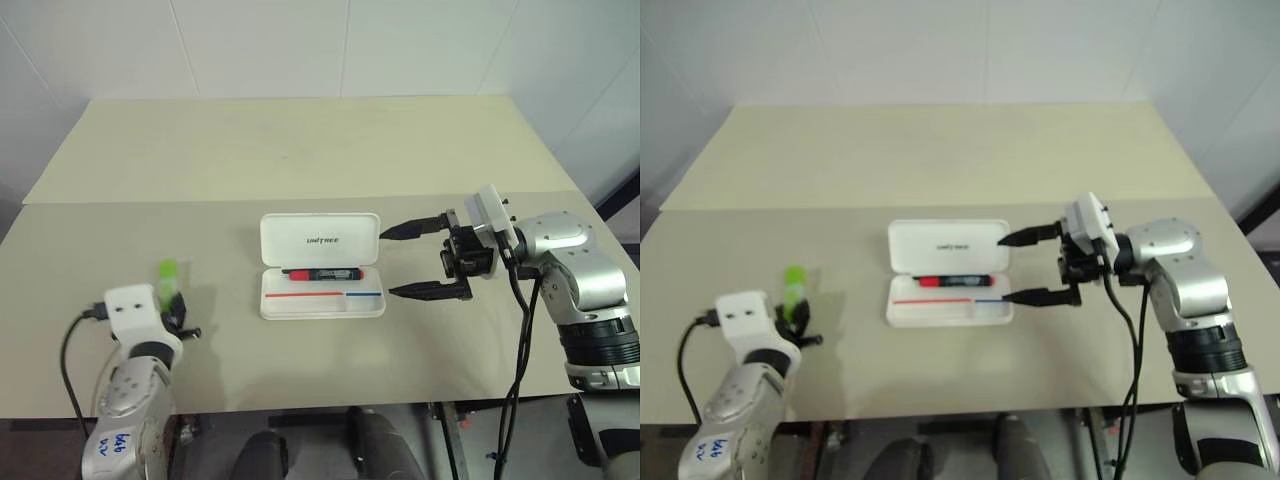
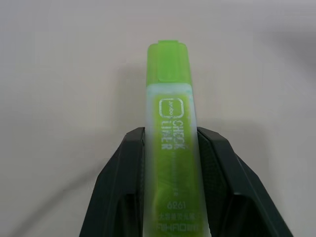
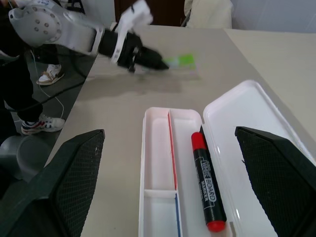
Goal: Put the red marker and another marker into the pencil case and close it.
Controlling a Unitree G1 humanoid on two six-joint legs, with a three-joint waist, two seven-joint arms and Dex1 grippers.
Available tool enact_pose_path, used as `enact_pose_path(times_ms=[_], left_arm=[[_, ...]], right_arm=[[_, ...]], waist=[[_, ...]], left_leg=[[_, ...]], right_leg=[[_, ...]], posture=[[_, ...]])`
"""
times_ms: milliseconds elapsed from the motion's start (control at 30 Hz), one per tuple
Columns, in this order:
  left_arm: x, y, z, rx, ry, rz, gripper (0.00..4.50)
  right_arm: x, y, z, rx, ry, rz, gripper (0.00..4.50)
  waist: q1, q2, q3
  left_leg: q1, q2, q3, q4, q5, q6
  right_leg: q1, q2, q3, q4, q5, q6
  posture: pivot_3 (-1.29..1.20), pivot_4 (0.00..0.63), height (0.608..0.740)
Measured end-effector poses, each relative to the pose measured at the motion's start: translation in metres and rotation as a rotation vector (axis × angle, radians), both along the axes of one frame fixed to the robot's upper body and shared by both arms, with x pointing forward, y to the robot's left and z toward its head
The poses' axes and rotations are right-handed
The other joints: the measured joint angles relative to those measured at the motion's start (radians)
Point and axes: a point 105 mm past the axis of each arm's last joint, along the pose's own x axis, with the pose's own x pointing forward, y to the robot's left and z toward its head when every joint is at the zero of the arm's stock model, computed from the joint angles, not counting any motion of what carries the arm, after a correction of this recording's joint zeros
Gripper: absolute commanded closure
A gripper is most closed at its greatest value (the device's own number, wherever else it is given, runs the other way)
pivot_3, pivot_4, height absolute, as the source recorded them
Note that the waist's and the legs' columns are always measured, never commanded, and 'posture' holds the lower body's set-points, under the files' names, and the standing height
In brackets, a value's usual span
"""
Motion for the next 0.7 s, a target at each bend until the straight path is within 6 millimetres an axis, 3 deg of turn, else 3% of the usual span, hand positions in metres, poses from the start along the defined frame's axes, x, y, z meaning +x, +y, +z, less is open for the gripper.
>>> enact_pose_path(times_ms=[67, 200, 400, 700], left_arm=[[0.006, -0.003, 0.017, 0.018, -0.088, -0.063, 3.47], [0.016, -0.007, 0.029, 0.066, -0.155, -0.167, 3.47], [0.031, -0.040, 0.073, 0.371, -0.324, -0.591, 3.47], [0.028, -0.087, 0.077, 0.378, -0.409, -1.026, 3.47]], right_arm=[[0.000, -0.002, -0.003, 0.003, -0.003, -0.022, 0.00], [0.001, -0.010, -0.002, 0.012, -0.027, -0.079, 0.00], [-0.004, -0.026, -0.008, 0.003, -0.038, -0.193, 0.00], [-0.015, -0.047, -0.008, 0.020, -0.069, -0.357, 0.00]], waist=[[0.007, 0.000, 0.000], [0.011, 0.000, 0.000], [0.014, 0.000, 0.000], [0.013, 0.000, 0.000]], left_leg=[[0.000, 0.000, 0.000, -0.001, -0.001, 0.000], [-0.002, 0.001, 0.000, -0.001, -0.002, 0.000], [-0.002, 0.001, -0.003, -0.002, -0.002, -0.002], [-0.003, 0.002, -0.005, -0.004, -0.002, -0.001]], right_leg=[[-0.001, 0.000, 0.000, 0.000, 0.001, 0.002], [-0.002, -0.001, -0.003, -0.002, 0.001, 0.001], [-0.001, -0.004, -0.010, -0.002, -0.002, -0.003], [-0.002, -0.003, -0.013, -0.001, -0.002, -0.003]], posture=[[0.00, 0.150, 0.740], [0.00, 0.150, 0.740], [0.00, 0.150, 0.740], [0.00, 0.150, 0.740]])
